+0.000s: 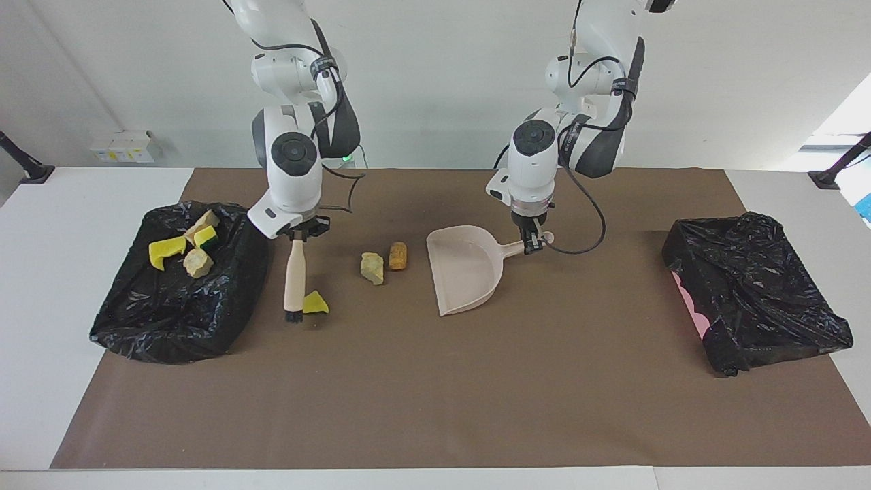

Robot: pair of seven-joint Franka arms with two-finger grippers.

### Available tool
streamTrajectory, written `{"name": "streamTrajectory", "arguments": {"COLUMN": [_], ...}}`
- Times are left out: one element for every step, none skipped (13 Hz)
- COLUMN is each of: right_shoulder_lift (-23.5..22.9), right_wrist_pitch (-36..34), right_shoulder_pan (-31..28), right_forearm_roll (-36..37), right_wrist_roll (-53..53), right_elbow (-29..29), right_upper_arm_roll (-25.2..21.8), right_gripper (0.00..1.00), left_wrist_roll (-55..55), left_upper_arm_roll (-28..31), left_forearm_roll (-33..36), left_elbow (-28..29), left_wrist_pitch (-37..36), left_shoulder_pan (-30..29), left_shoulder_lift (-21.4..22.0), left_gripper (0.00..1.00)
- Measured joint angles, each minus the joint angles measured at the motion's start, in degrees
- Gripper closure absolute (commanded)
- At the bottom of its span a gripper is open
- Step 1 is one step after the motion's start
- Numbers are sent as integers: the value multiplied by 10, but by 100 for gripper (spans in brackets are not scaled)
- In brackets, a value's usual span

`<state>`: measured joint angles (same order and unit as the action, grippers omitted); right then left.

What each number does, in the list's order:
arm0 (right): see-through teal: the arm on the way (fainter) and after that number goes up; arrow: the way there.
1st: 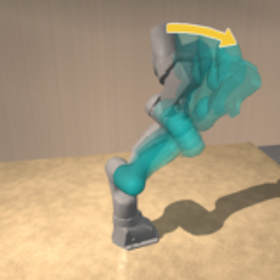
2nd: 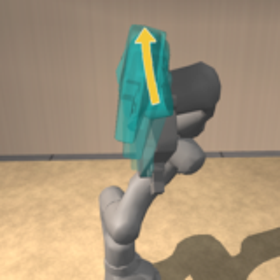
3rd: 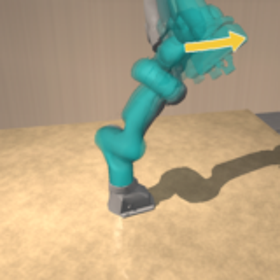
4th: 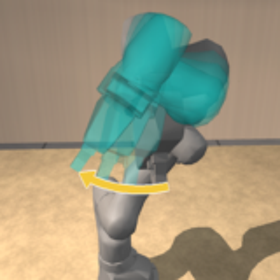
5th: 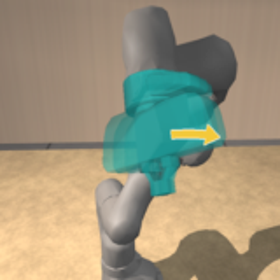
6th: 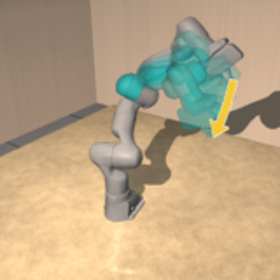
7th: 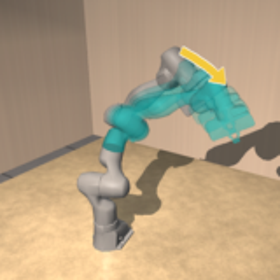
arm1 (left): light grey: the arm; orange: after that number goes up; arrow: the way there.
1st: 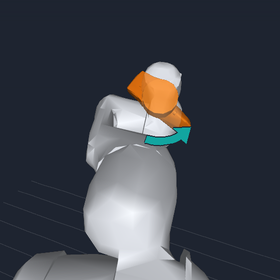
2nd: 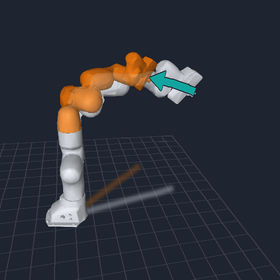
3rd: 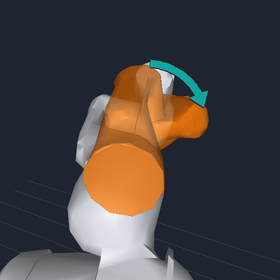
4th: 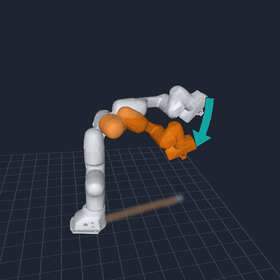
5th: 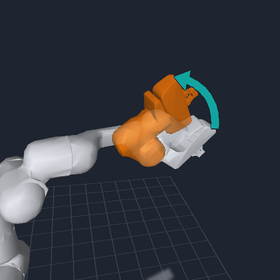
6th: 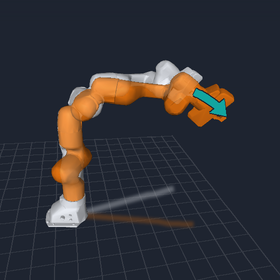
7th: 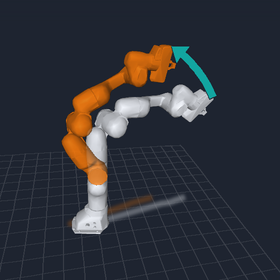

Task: Sweep and dump trash in bin
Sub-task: 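Sweep the crumbs toward the dustpan with the right gripper's brush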

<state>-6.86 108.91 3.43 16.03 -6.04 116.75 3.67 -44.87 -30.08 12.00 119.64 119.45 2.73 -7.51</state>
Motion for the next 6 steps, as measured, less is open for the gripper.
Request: {"name": "streamTrajectory", "arguments": {"right_shoulder_lift": [-7, -11, -13, -13, -13, -13], "right_wrist_pitch": [6, 10, 17, 21, 26, 34], "right_shoulder_pan": [-12, -17, -17, -15, -14, -12], "right_forearm_roll": [2, 2, 2, 2, 1, -3], "right_wrist_roll": [20, 33, 41, 42, 42, 42], "right_elbow": [2, 5, 12, 22, 31, 41], "right_upper_arm_roll": [0, 0, 0, 1, 4, 6], "right_gripper": [100, 100, 100, 100, 100, 100], "left_wrist_roll": [3, 5, 7, 8, 8, 9], "left_upper_arm_roll": [-1, -2, -4, -5, -5, -6], "left_forearm_roll": [0, 0, 0, 0, 0, 0], "left_elbow": [1, 2, 5, 9, 12, 16], "left_wrist_pitch": [0, 0, 0, 0, 0, 0], "left_shoulder_pan": [0, 0, 1, 1, 2, 3], "left_shoulder_lift": [1, 2, 3, 5, 7, 9], "left_gripper": [68, 54, 51, 47, 45, 45]}}
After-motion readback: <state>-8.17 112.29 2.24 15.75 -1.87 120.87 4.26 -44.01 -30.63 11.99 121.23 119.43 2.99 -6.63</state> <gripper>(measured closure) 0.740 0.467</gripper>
